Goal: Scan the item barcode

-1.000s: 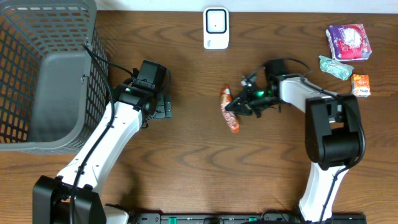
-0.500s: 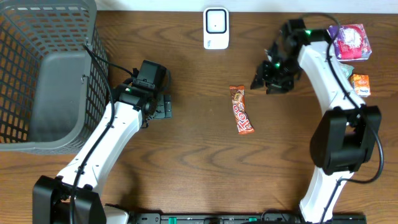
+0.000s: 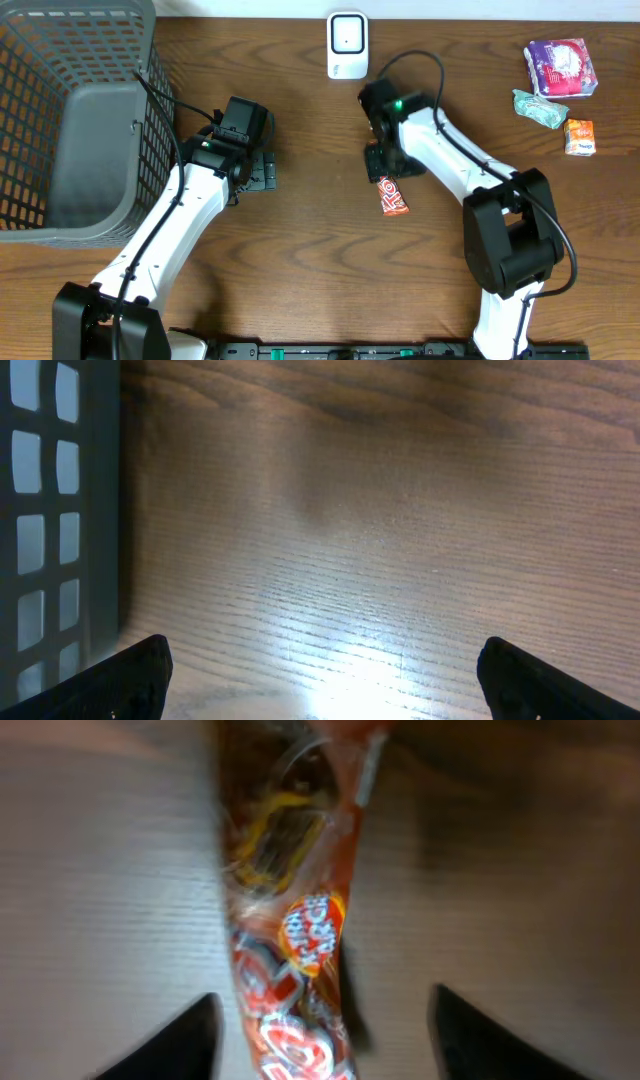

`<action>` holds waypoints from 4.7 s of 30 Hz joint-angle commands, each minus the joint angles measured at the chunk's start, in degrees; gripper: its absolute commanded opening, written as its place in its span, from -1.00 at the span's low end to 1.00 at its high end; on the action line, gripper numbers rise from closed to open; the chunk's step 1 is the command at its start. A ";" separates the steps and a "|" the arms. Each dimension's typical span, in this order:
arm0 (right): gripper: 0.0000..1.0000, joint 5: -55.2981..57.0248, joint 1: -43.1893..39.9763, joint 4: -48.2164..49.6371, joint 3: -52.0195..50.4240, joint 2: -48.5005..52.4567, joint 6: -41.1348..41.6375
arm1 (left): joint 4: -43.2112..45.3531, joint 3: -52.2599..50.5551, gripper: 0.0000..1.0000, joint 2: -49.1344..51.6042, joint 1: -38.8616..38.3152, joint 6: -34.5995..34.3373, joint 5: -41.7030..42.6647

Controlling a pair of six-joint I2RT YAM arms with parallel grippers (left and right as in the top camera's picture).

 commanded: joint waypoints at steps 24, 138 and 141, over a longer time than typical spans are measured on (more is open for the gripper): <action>-0.98 -7.50 -0.46 20.92 15.80 0.04 2.10 | 0.00 -0.31 0.96 0.24 0.09 0.09 -1.16; 0.98 15.28 -34.03 5.73 15.06 -11.02 1.70 | 0.00 -0.31 0.96 0.24 0.09 0.11 -1.16; 0.99 9.27 -32.37 2.27 15.04 -17.59 1.70 | 0.00 -0.31 0.95 0.24 0.09 0.09 -1.16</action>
